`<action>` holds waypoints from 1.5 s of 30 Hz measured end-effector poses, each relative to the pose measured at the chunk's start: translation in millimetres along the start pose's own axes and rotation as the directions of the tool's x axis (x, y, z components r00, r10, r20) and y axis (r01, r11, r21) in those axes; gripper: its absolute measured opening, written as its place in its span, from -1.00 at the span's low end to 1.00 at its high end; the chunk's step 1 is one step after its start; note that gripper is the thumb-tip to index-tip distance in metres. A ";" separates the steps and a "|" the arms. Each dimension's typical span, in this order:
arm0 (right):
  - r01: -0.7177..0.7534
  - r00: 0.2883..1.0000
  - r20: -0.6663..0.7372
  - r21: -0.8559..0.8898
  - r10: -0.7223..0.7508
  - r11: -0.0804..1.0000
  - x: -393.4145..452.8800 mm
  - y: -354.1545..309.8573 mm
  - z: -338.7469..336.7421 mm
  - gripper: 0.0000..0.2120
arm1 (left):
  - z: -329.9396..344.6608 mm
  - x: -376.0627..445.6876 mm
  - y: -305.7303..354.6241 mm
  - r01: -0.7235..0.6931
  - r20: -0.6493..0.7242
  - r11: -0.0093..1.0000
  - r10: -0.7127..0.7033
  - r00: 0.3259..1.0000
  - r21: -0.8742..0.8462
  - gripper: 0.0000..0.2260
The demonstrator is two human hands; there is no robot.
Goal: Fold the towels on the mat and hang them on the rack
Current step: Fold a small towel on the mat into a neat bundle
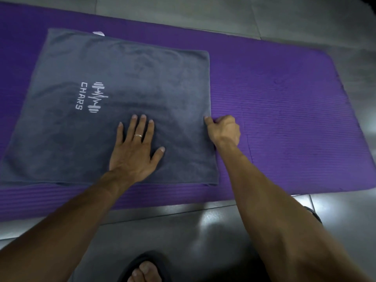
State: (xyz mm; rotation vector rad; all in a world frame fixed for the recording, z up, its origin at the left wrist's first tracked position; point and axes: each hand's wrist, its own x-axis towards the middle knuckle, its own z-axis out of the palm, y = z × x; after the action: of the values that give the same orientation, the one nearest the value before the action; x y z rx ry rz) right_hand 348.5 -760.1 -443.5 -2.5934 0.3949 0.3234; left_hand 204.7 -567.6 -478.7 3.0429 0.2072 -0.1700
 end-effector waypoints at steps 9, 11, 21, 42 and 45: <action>0.250 0.964 0.116 -0.108 -0.238 0.962 8.4 10.0 -6.3 -0.75 | -2.8 0.3 2.6 0.004 -0.012 1.000 -0.004 1.000 0.010 -0.28; 0.285 0.955 0.117 -0.107 -0.272 0.953 13.7 6.8 -8.3 -0.84 | -3.2 0.2 2.2 0.007 0.001 1.000 -0.007 1.000 0.015 -0.28; 0.550 0.768 -0.215 -0.261 -0.603 0.793 3.4 -24.6 1.9 -0.69 | -13.5 4.2 2.6 0.038 -0.063 0.993 -0.046 0.997 -0.115 -0.27; 0.939 0.238 0.585 -0.341 -0.776 0.031 136.9 -108.2 28.1 -0.31 | -16.9 49.2 -14.9 0.207 0.045 0.978 -0.206 0.977 -0.015 0.04; 0.855 0.454 0.549 -0.490 -0.702 0.170 182.4 -132.0 11.8 -0.38 | -21.4 45.0 2.1 0.236 0.079 0.970 -0.231 0.970 -0.064 -0.07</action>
State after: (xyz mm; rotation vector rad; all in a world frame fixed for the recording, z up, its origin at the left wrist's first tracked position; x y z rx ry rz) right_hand 560.3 -683.3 -450.4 -2.9722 -1.5158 0.3822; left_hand 251.6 -561.8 -462.6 2.9261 0.5545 -0.2788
